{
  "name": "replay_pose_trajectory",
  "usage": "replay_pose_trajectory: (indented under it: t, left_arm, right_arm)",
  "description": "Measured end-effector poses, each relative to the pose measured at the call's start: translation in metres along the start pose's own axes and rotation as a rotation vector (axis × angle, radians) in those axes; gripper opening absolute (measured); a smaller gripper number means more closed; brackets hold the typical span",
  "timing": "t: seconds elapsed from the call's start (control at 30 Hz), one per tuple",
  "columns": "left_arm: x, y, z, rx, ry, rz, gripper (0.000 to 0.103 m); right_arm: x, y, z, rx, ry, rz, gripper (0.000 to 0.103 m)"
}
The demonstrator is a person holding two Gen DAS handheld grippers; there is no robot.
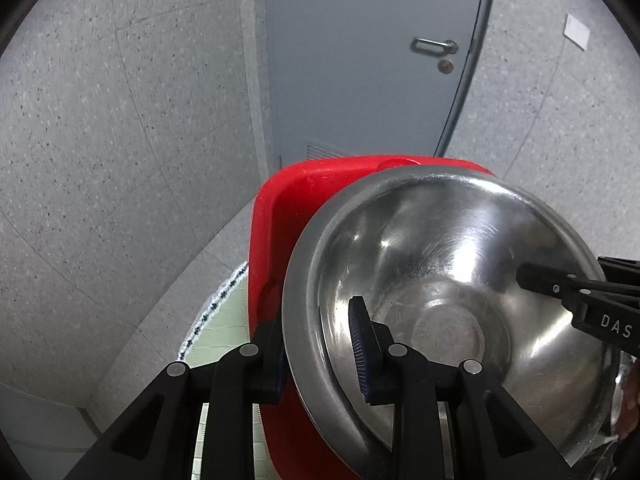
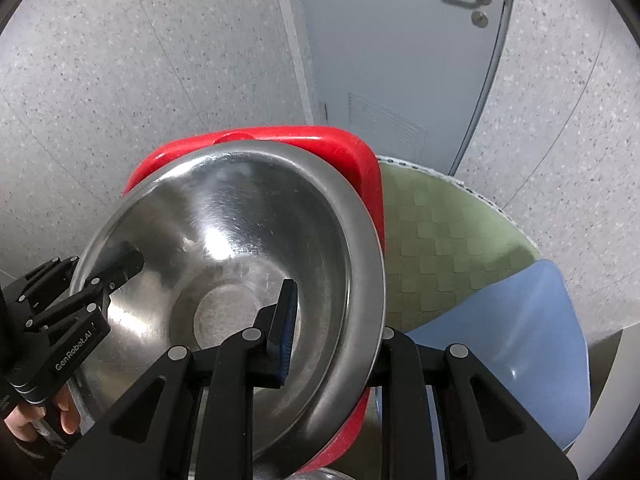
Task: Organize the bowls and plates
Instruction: 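Lower the large steel bowl into the red basin and open the right gripper, then grasp the edge of the light blue plate with the right gripper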
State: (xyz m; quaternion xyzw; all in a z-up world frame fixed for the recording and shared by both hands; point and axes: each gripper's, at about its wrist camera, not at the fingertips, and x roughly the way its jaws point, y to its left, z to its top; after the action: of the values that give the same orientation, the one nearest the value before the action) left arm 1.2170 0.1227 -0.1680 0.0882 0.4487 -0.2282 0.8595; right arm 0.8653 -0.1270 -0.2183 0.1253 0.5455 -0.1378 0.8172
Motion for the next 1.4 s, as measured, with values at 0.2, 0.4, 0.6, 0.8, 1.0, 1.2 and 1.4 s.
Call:
replay_pose_trajectory:
  t: [0.2, 0.4, 0.6, 0.8, 1.0, 1.2, 1.4]
  left_arm:
    - [-0.008, 0.011, -0.004, 0.016, -0.006, -0.013, 0.029]
    - [-0.022, 0.008, -0.014, 0.040, -0.007, -0.043, 0.058]
    - [-0.036, -0.007, -0.018, 0.083, -0.051, -0.008, 0.079]
    - [-0.047, -0.017, -0.031, 0.082, -0.062, 0.006, 0.079]
    - [-0.092, -0.042, -0.046, 0.060, -0.149, -0.009, 0.090]
    - [-0.131, -0.083, -0.072, 0.034, -0.196, -0.078, 0.097]
    - [-0.131, -0.149, -0.099, 0.025, -0.122, -0.112, 0.099]
  right_arm:
    - [-0.002, 0.000, 0.000, 0.011, 0.004, 0.051, 0.032]
    - [-0.010, -0.001, -0.001, 0.043, 0.006, 0.119, 0.048]
    - [-0.025, 0.006, -0.002, 0.040, -0.017, 0.069, 0.069]
    - [-0.035, 0.002, -0.010, 0.043, -0.042, 0.057, 0.068]
    - [-0.074, -0.020, -0.020, 0.062, -0.115, 0.038, 0.068]
    - [-0.119, -0.070, -0.035, 0.082, -0.169, 0.021, 0.071]
    - [-0.130, -0.140, -0.055, 0.069, -0.150, -0.007, 0.073]
